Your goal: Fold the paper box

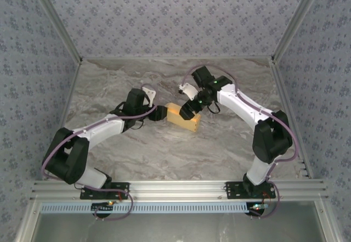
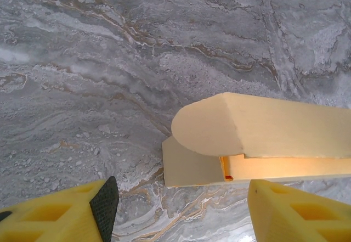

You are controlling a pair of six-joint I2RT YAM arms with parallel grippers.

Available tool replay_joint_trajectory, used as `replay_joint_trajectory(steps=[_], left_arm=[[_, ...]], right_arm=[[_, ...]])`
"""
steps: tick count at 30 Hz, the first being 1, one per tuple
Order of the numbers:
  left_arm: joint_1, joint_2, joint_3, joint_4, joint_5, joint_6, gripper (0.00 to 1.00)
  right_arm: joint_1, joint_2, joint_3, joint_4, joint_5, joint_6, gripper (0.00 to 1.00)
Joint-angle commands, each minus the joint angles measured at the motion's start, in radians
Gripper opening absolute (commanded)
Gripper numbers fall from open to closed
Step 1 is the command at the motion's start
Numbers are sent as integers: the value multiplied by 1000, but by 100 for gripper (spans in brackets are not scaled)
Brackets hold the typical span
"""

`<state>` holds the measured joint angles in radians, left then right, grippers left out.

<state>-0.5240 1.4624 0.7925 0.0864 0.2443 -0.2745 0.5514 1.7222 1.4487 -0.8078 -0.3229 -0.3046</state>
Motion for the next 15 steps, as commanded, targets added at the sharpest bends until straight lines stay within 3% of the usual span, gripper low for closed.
replay_joint_trajectory(steps=[1,9,15], left_arm=[[-5,-9,-15,79,32,57,66],[8,-12,-73,197,95,94,67],[10,21,-50,194,118,132,67]], right_arm=[[13,24,-14,-36,53,-42,84],[13,57,-11,-35,56,-53,78],[8,64,-11,-33,30,-60,63]])
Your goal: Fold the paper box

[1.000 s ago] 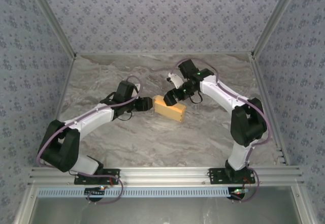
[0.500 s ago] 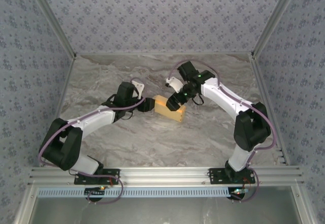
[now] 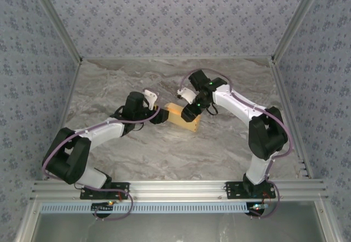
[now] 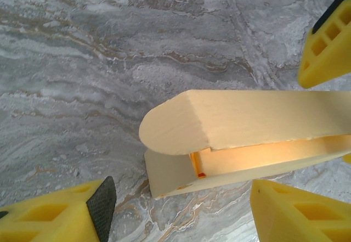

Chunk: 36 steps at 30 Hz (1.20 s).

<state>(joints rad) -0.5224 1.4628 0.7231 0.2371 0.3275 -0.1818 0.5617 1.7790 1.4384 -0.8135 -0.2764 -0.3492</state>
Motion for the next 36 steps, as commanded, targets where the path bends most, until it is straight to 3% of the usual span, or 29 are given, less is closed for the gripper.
replay_joint_trajectory(steps=[1,11,22,29,36], left_arm=[[9,25,19,50,36,38,67],[6,93,43,85,-9,-38,67],[-6,111,36,99,-81,-92,67],[-9,73,-29,255,-30,-310,68],[-25,99,-60,301,-16,-393,68]], right_arm=[[-3,6,1,-24,-20,-15,61],[-9,6,2,-16,-61,9,46],[-17,-5,-1,1,-108,36,42],[-9,-36,-39,62,-60,77,42],[-1,-59,-71,107,-17,120,40]])
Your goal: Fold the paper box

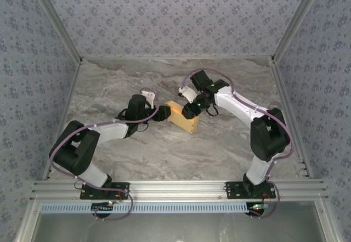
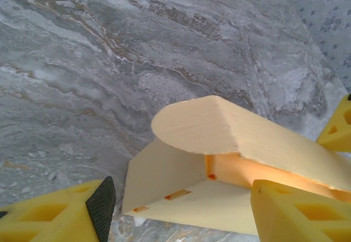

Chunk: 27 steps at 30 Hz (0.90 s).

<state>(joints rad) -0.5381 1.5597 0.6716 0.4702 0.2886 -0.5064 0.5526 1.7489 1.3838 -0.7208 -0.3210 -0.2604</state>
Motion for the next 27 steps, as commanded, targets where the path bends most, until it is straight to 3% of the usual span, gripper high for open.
replay_joint_trajectory(steps=[1,5,14,15,17,23,27], left_arm=[[-8,8,-22,99,26,-94,68],[-8,4,-96,269,44,-231,69],[5,62,-162,465,98,-411,72],[4,69,-164,491,107,-433,80],[6,79,-163,520,124,-453,83],[9,87,-166,487,129,-459,87],[36,27,-157,320,114,-423,87]], right_arm=[[9,-31,-21,20,36,41,40],[13,-44,-44,50,62,78,39],[19,-56,-66,73,78,119,38],[20,-58,-67,74,77,123,38],[23,-56,-69,74,74,127,38],[31,-55,-74,81,90,134,38],[5,-50,-67,62,94,141,46]])
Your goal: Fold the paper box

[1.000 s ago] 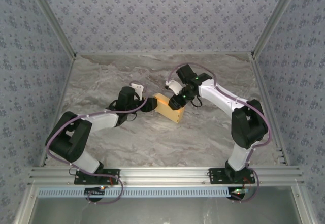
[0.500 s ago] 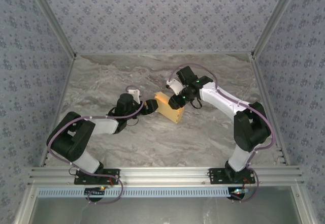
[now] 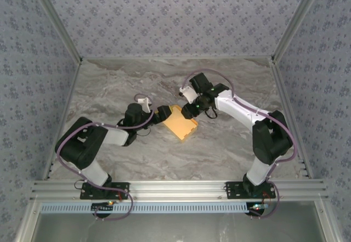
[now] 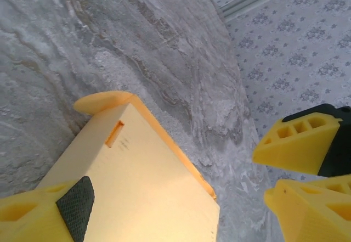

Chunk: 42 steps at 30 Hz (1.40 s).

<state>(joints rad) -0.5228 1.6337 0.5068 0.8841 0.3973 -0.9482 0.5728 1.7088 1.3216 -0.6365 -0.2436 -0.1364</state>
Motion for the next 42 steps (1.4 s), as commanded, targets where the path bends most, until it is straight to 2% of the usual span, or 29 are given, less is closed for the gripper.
replay_joint_trajectory(steps=[1,3,5,10,14,28,35,42], left_arm=[[26,-82,26,-190,-3,58,87],[29,-148,90,-442,-34,170,87],[26,-191,135,-617,-72,268,87],[23,-195,162,-747,-122,348,87],[-28,-167,233,-840,-179,422,87],[-44,-74,315,-956,-243,443,87],[-33,-98,304,-947,-247,426,87],[59,-201,251,-876,-147,382,88]], right_arm=[[-28,-9,-3,-26,17,20,47],[-48,1,2,-33,7,10,49],[-64,36,34,-59,8,10,49],[-67,146,81,-90,27,-24,47],[-76,186,87,-81,36,-25,44],[-74,255,101,-92,6,-43,41],[-74,255,82,-66,19,-69,27],[-70,196,61,-37,0,-185,16]])
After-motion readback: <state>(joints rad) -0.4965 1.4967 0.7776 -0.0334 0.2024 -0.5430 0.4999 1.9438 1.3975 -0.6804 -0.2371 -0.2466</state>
